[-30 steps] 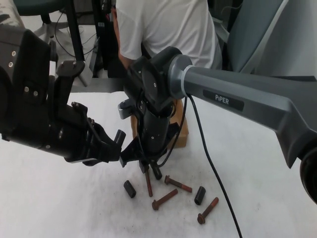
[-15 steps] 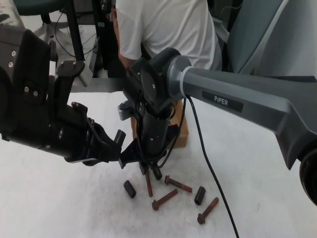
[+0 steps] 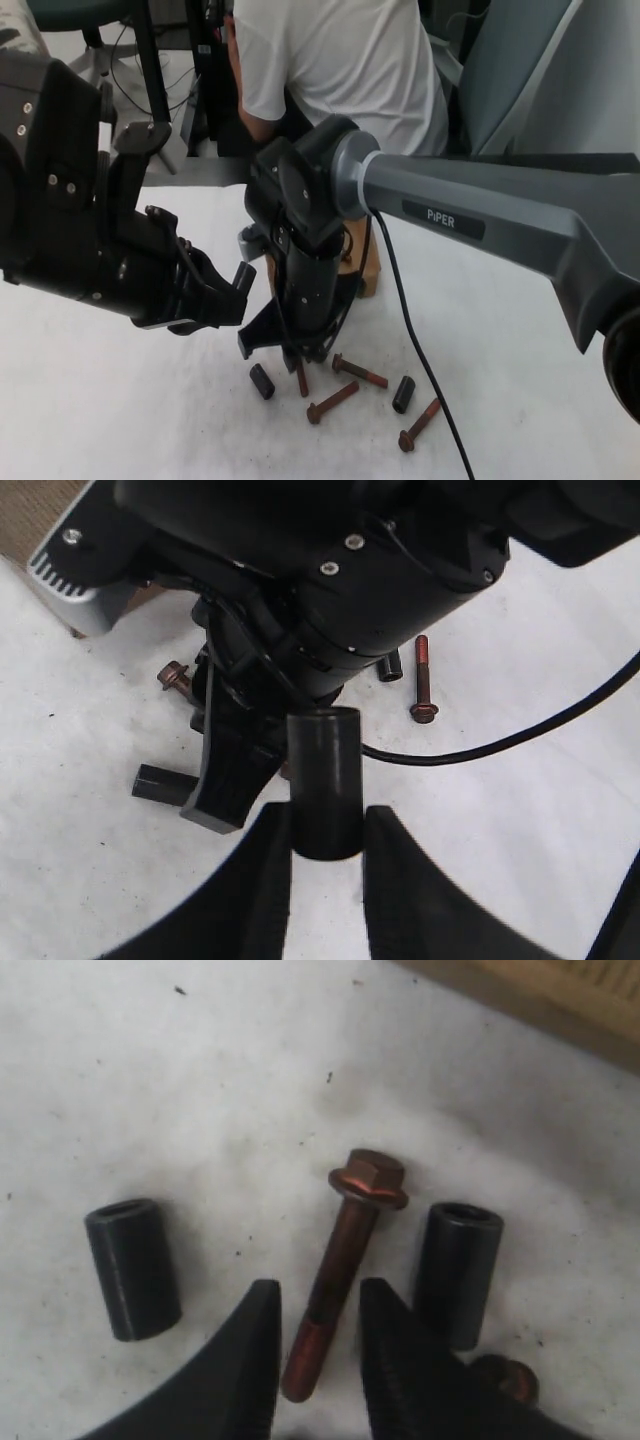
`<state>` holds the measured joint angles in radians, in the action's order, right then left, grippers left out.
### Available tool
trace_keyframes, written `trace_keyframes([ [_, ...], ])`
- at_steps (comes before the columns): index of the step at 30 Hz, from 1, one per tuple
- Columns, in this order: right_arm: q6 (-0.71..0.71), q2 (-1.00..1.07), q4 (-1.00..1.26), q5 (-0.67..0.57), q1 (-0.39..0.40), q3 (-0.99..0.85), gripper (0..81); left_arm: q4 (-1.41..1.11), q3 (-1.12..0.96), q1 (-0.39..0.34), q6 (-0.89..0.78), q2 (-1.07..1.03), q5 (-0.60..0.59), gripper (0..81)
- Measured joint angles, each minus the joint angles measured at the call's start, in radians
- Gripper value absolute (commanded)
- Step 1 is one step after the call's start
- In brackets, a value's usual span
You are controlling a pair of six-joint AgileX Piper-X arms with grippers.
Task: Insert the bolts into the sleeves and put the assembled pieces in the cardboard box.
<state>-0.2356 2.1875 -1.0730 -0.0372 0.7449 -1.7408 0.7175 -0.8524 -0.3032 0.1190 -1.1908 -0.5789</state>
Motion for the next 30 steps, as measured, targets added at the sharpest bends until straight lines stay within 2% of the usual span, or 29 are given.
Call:
trace_keyframes([
  [30,-0.015,0.019,0.081,-0.007,0.000,0.001,26.7,0.015,0.000,0.000,0.008,0.000,0.000,0.2],
])
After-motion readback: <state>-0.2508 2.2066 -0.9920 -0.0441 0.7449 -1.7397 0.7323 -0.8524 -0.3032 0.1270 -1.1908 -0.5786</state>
